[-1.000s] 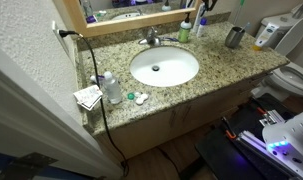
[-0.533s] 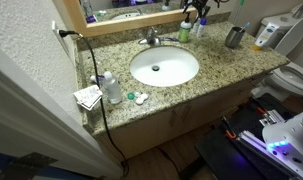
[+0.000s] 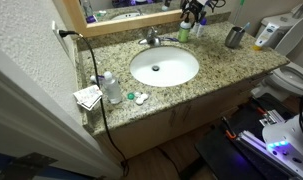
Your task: Move the pump bottle to the left side of the counter
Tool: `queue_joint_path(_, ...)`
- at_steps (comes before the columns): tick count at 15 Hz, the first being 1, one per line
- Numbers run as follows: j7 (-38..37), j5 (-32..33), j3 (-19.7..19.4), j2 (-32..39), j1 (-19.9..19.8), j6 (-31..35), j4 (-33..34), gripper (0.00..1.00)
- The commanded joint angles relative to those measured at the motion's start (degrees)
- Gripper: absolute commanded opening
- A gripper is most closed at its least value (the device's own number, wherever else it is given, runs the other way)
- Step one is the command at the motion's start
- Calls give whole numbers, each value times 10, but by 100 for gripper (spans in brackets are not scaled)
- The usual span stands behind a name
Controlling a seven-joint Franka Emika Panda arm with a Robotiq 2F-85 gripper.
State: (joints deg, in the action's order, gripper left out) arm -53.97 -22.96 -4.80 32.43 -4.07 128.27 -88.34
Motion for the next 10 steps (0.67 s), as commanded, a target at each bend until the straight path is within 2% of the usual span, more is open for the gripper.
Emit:
queue_joint_path(1, -20, 12, -3, 24, 1, -11, 30, 100)
queue_joint_path(7, -23, 13, -1, 26, -5, -19, 40, 100)
queue_joint_path(10, 10, 2, 7, 4, -18, -26, 31, 100)
